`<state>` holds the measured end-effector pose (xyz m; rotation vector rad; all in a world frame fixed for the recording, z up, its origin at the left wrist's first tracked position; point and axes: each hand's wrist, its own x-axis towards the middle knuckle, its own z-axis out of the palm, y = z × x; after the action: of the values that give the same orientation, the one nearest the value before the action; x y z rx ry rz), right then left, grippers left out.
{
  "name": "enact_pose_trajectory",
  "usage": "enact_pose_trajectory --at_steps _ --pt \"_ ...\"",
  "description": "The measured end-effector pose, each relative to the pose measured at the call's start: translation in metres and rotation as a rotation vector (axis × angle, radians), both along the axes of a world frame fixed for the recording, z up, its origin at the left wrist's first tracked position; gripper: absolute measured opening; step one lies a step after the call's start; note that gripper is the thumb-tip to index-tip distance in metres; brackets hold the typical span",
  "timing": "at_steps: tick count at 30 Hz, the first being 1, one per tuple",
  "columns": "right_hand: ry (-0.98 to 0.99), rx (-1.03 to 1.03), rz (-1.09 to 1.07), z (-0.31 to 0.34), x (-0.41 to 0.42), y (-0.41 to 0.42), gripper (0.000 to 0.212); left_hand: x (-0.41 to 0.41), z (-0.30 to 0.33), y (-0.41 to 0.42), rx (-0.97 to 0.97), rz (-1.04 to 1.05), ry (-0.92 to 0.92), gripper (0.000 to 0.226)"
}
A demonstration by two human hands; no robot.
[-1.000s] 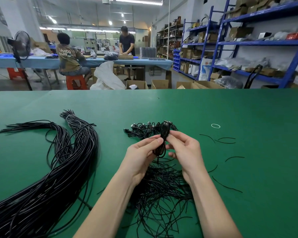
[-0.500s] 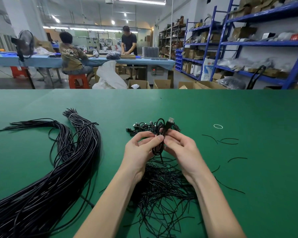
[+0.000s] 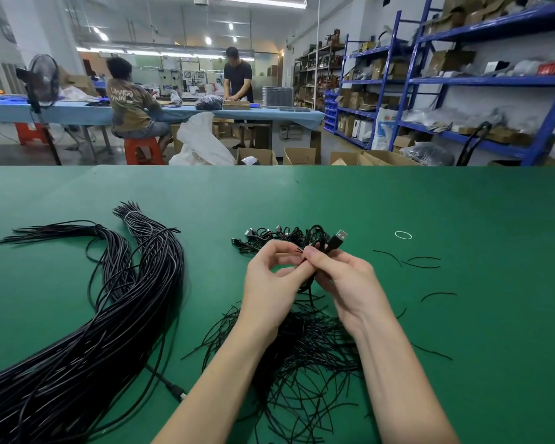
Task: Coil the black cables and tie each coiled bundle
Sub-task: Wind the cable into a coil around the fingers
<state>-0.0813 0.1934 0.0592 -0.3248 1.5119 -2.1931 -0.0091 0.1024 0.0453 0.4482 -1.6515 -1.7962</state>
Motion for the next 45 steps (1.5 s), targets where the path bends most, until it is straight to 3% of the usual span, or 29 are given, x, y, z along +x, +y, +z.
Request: enact_pose_trajectory --at_steps 2,6,10,16,22,30,34,38,42,45 --pt "-0.051 -0.044 0.04 0.001 0.001 0.001 0.007 0.001 0.004 0.002 0.089 -0.162 -0.073 0.024" --pt "-0.074 -0.084 0.093 0.003 -0.001 0.006 0.022 0.008 0.012 -0.011 0.471 -0.49 -0.037 0.02" --pt "-0.083 -0.121 0.196 0.001 -0.005 0.013 0.028 0.009 0.015 -0.013 0.581 -0.604 -0.068 0.029" --pt "0.017 -0.081 0.226 -0.002 -0.002 0.017 0.025 0.004 0.008 -0.012 0.692 -0.542 -0.055 0.024" --pt "0.267 0.01 0.134 -0.001 -0.007 0.017 0.029 0.001 0.005 -0.006 0.784 -0.502 -0.025 0.019" --pt "0.309 0.053 0.163 -0.004 -0.009 0.018 0.03 0.002 0.006 -0.005 0.687 -0.529 0.041 0.023" --pt "0.209 -0.008 0.152 -0.005 -0.007 0.013 0.042 0.001 0.005 -0.004 0.699 -0.495 0.059 0.021" --pt "0.131 0.075 -0.071 -0.011 -0.005 0.002 0.05 -0.002 0.002 0.001 0.659 -0.362 0.088 0.019" --pt "0.356 0.162 -0.329 -0.011 -0.003 -0.004 0.031 -0.007 -0.004 0.005 0.617 -0.151 0.141 0.026" --pt "0.503 0.245 -0.475 -0.013 0.004 -0.008 0.04 -0.007 -0.006 0.005 0.572 -0.074 0.159 0.017"
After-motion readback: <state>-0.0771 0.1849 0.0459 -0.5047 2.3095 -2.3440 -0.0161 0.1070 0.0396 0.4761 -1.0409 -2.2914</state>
